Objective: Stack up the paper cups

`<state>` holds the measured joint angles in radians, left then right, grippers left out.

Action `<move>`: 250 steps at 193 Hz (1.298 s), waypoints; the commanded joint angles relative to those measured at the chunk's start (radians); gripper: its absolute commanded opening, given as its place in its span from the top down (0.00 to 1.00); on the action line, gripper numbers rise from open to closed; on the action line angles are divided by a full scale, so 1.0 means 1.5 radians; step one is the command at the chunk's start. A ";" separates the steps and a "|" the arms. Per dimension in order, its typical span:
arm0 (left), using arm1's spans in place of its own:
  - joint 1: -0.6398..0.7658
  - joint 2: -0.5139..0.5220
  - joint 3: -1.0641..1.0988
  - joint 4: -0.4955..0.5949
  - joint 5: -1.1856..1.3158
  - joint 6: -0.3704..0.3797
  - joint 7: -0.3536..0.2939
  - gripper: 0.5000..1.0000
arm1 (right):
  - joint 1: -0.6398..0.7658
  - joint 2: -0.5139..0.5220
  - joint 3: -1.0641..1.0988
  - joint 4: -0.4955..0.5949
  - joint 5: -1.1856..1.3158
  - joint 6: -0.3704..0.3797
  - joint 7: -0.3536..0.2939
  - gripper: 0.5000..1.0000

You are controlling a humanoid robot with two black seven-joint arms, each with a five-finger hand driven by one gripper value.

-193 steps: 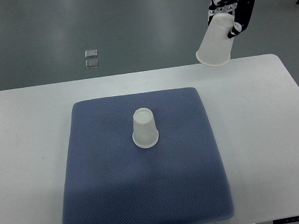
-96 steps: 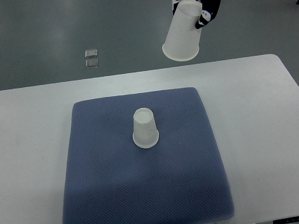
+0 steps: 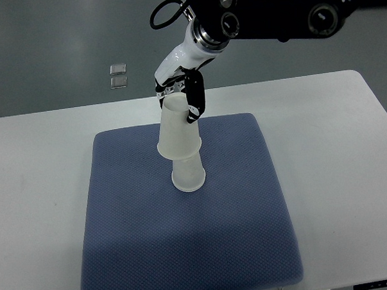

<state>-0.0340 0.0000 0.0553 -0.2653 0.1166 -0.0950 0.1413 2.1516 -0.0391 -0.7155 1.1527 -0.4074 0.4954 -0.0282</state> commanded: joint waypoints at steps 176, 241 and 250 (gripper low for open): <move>0.000 0.000 0.000 -0.001 0.000 0.004 -0.001 0.00 | -0.024 0.026 -0.056 -0.006 -0.001 -0.043 -0.006 0.51; 0.000 0.000 0.000 0.000 0.000 0.004 -0.001 0.00 | -0.032 0.026 -0.068 -0.006 0.003 -0.060 -0.006 0.50; 0.000 0.000 0.000 -0.001 0.000 0.004 -0.001 0.00 | -0.032 0.026 -0.065 -0.006 0.004 -0.060 -0.006 0.50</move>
<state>-0.0337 0.0000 0.0552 -0.2655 0.1166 -0.0889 0.1397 2.1021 0.0000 -0.8211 1.1444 -0.4059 0.4054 -0.0368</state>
